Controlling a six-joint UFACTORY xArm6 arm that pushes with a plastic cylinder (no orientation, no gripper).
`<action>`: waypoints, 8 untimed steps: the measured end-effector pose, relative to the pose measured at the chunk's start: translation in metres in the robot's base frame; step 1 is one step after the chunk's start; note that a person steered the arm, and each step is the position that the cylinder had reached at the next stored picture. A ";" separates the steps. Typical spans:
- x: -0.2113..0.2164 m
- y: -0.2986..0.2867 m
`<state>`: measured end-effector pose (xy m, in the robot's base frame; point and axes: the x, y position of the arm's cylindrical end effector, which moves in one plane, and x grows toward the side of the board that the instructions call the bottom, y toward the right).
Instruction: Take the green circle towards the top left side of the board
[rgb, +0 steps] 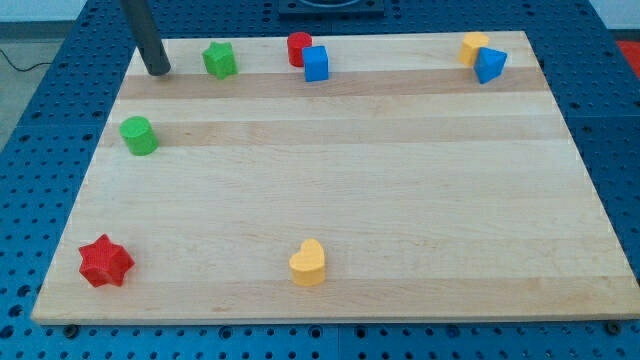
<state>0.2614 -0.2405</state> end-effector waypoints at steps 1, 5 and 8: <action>-0.002 0.047; 0.002 0.041; 0.032 -0.065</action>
<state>0.2939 -0.3050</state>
